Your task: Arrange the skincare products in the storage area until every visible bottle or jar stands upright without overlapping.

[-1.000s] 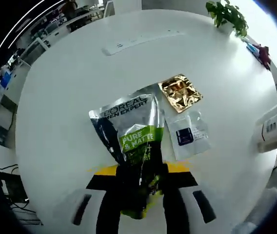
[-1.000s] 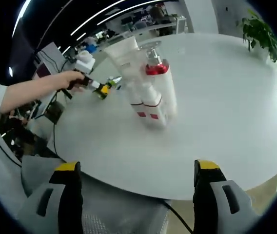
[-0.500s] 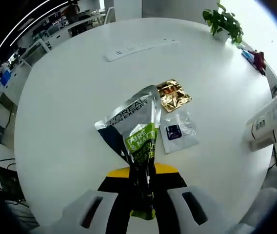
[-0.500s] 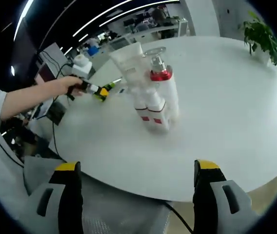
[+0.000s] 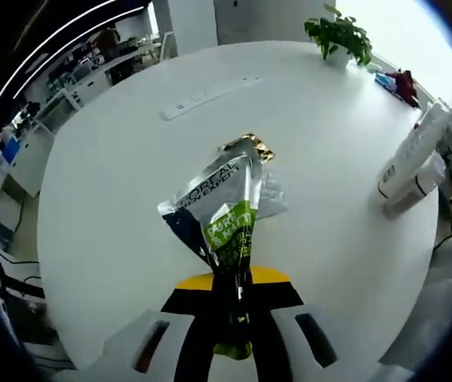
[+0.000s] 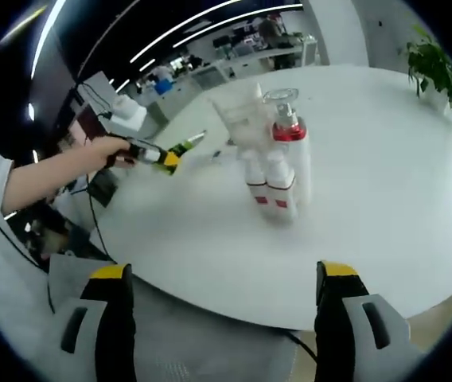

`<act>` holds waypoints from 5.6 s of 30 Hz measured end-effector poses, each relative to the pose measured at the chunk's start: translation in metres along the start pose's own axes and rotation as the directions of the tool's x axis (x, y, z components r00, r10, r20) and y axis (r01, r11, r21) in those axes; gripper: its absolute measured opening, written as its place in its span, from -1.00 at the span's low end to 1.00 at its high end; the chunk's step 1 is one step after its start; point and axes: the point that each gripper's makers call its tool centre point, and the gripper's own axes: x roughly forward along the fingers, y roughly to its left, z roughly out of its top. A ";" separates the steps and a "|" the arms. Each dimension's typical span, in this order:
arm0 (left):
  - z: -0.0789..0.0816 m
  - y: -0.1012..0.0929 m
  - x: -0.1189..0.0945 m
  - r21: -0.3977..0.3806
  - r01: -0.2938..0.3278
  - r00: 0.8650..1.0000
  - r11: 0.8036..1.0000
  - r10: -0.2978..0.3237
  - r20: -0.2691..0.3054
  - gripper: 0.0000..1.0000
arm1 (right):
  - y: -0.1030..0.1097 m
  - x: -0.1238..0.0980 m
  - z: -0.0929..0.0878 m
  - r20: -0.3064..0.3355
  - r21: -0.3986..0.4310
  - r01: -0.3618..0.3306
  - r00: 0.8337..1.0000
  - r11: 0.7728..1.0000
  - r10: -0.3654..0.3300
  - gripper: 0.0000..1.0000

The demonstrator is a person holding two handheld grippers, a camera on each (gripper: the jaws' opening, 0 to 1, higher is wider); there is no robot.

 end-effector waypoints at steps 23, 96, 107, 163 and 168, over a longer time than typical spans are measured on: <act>0.014 -0.083 -0.127 0.181 -0.065 0.951 0.981 0.005 0.310 -0.91 | 0.062 -0.010 0.022 0.080 -0.032 -0.203 0.976 0.979 0.205 0.81; 0.010 -0.211 -0.263 -0.033 0.701 0.560 0.713 -0.521 0.644 -0.39 | 0.167 -0.072 0.128 0.376 0.030 -0.803 0.561 0.596 0.737 -0.89; 0.018 -0.206 -0.288 -0.069 0.827 0.417 0.558 -0.527 0.741 -0.93 | 0.161 -0.074 0.134 0.442 0.015 -0.807 0.535 0.590 0.720 -0.65; 0.009 -0.196 -0.247 -0.307 0.814 0.518 0.493 -0.379 0.766 -1.00 | 0.150 -0.038 0.102 0.463 0.229 -0.710 0.681 0.666 0.568 -0.97; 0.006 -0.195 -0.242 -0.333 0.825 0.518 0.456 -0.378 0.767 -1.00 | 0.149 -0.035 0.100 0.445 0.179 -0.685 0.696 0.706 0.563 -0.94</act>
